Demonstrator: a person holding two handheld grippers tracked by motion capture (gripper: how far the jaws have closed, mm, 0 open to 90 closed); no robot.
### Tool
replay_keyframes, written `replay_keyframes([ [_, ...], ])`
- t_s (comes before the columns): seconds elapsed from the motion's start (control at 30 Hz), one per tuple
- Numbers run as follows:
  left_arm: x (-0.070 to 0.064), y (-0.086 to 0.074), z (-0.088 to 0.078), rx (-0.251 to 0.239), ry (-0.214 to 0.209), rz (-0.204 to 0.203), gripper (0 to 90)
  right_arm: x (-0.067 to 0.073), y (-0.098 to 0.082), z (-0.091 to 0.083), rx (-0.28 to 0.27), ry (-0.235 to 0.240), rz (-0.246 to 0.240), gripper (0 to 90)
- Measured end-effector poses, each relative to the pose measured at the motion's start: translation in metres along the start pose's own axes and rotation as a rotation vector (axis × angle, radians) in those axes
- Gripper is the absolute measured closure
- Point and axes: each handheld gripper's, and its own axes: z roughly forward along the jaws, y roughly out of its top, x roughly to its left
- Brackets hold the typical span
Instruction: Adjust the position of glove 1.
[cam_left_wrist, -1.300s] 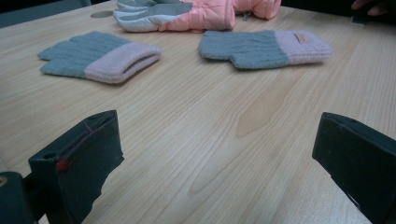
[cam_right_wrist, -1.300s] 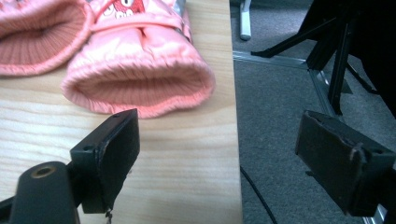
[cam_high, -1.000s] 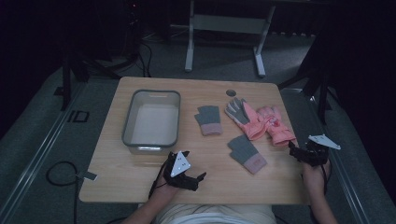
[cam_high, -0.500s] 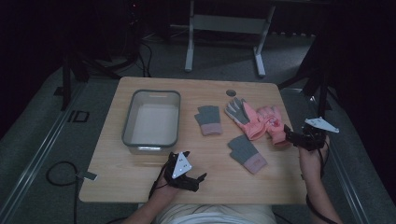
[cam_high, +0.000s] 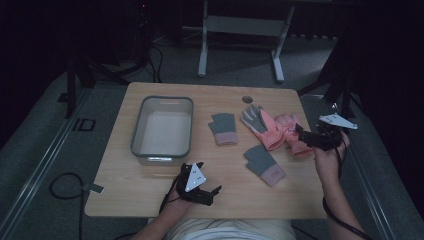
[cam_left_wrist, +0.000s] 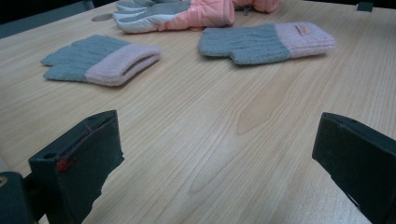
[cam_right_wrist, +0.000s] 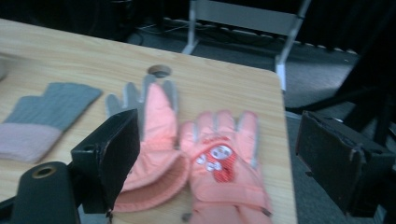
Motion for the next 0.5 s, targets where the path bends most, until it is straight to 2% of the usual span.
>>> replay_keyframes([
  [0.07,0.000,0.000,0.000,0.000,-0.002,0.001,1.1,0.004,0.004,0.003,0.004,0.035,-0.002,12.8],
  [0.2,0.001,0.000,0.000,-0.001,-0.006,-0.006,1.1,0.014,0.010,0.009,-0.019,0.019,0.019,13.1],
  [0.3,0.001,0.000,0.000,-0.004,0.000,-0.005,1.0,0.020,0.014,0.013,-0.018,0.050,0.036,12.7],
  [0.33,0.000,0.000,0.000,-0.003,0.001,-0.002,1.0,0.022,0.015,0.014,-0.017,0.076,0.034,11.3],
  [0.5,0.000,0.000,0.000,-0.003,-0.002,-0.002,1.0,0.034,0.022,0.017,-0.036,0.128,0.003,11.3],
])
